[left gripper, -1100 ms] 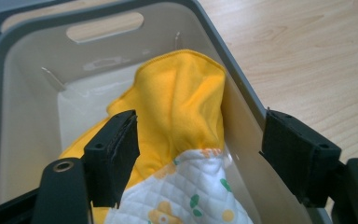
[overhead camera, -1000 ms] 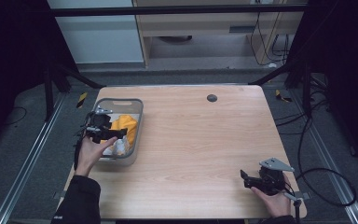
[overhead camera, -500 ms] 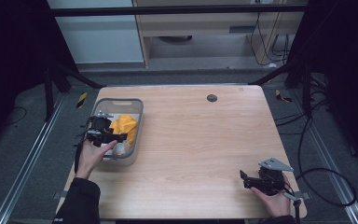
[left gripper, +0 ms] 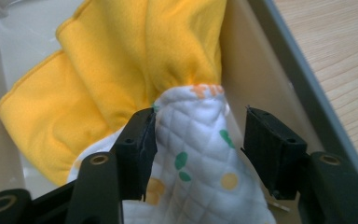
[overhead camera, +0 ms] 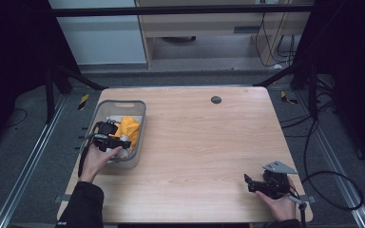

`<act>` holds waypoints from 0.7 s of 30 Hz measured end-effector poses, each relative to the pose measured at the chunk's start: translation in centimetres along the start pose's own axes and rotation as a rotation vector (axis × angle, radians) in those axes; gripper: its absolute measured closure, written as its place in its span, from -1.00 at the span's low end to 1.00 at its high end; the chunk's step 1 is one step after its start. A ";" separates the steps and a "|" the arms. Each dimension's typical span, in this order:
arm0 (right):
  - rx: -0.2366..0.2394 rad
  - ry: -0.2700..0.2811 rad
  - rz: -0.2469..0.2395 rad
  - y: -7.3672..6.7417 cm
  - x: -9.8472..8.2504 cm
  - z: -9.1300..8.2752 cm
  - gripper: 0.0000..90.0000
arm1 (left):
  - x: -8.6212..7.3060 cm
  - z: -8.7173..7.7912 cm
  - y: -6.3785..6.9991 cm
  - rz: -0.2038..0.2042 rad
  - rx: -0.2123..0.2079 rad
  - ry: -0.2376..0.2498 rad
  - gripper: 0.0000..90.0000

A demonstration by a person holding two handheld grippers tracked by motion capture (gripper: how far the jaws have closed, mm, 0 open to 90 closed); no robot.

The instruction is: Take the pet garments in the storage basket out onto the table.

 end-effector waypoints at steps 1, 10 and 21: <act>-0.001 -0.002 -0.001 0.0 0.0 0.0 -0.74 | -0.1 0.1 0.0 -0.001 0.002 -0.009 0.01; -0.002 -0.011 -0.006 0.0 -0.1 0.1 -0.74 | -0.4 0.4 -0.1 -0.014 -0.027 -0.052 0.30; 0.002 -0.014 -0.006 -0.1 -0.1 0.1 -0.74 | -0.4 0.1 -0.4 -0.021 -0.017 -0.044 0.75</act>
Point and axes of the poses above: each handheld gripper's, and its own axes: z roughly forward along the jaws, x roughly out of its top, y roughly to its right, the point moved 8 cm from there along z, roughly forward along the jaws, and after that the axes turned 12 degrees about x, right-handed, at the moved point
